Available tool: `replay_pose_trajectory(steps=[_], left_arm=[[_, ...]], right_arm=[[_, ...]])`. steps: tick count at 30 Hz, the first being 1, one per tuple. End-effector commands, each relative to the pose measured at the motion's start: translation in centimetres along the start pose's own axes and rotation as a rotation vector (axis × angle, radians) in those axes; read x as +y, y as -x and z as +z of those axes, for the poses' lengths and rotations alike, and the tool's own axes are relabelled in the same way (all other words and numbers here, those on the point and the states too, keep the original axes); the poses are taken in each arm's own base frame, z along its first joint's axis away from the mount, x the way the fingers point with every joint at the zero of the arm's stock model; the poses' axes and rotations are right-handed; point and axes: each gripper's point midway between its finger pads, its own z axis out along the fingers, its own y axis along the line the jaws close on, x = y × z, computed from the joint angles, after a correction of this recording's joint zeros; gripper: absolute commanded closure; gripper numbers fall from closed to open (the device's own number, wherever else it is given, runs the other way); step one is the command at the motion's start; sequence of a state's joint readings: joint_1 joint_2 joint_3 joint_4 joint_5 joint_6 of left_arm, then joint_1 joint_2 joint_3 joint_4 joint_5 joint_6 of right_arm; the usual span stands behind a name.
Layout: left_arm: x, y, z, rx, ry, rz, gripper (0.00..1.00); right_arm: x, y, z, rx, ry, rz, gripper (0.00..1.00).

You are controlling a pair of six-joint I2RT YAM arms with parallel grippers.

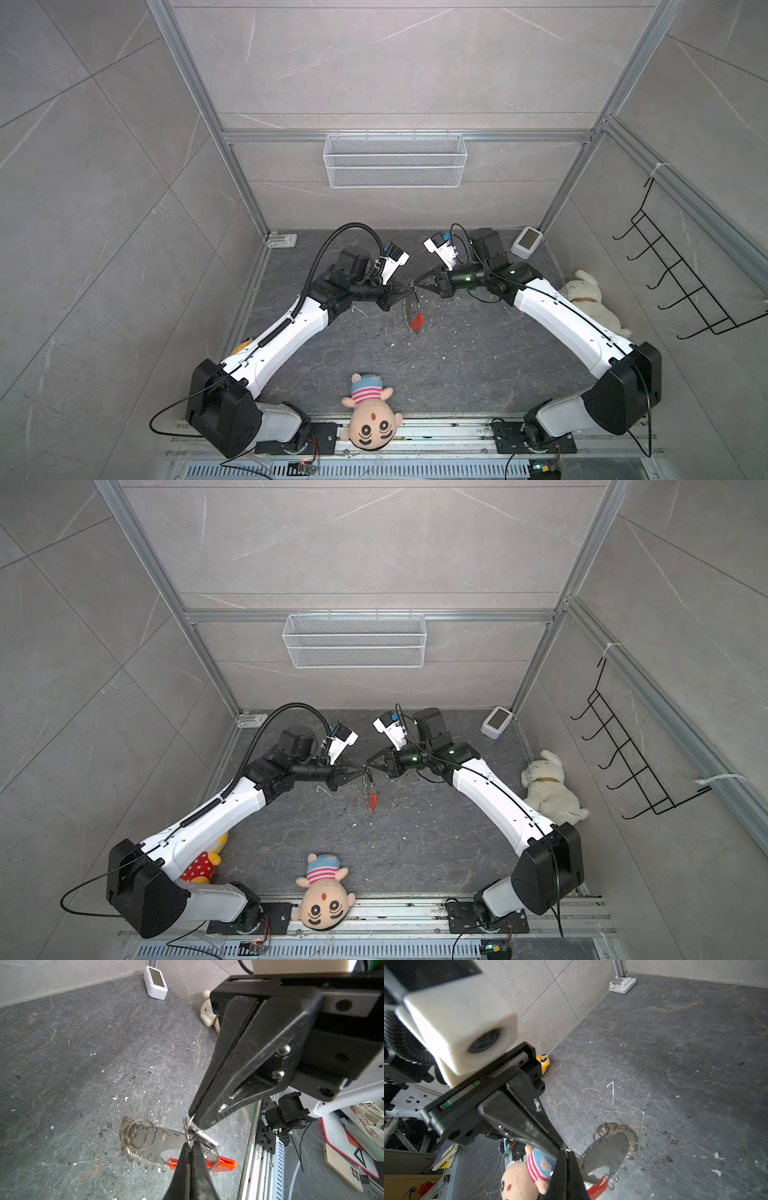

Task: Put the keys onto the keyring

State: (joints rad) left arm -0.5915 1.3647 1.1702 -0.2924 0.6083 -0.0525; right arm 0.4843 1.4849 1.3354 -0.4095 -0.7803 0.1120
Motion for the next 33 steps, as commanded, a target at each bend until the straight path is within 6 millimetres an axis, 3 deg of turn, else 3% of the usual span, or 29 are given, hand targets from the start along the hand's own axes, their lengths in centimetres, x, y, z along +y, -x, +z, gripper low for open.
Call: replay_pose_trajectory(steps=[1,23,29,33], left_arm=[[-2.7,3.3,-1.8,-0.101,-0.060,0.106,1.00],[-3.1,5.1,-3.0,-0.215,-0.040,0.137,1.00],[-2.8,4.7,-2.4,-0.198,-0.044,0.120,1.00],[-2.7,4.7,-2.4,-0.197,-0.040,0.118,1.00]], right_arm=[[-1.7,0.0,0.1,-0.010,-0.065,0.029,1.00],[-3.4,-1.4,-0.7,-0.024,-0.083,0.107,1.00],[-3.3,-1.2,-1.3,-0.043,-0.085,0.104,1.00],[-2.1,-0.3,-2.7,-0.091,-0.087,0.050,1.00]])
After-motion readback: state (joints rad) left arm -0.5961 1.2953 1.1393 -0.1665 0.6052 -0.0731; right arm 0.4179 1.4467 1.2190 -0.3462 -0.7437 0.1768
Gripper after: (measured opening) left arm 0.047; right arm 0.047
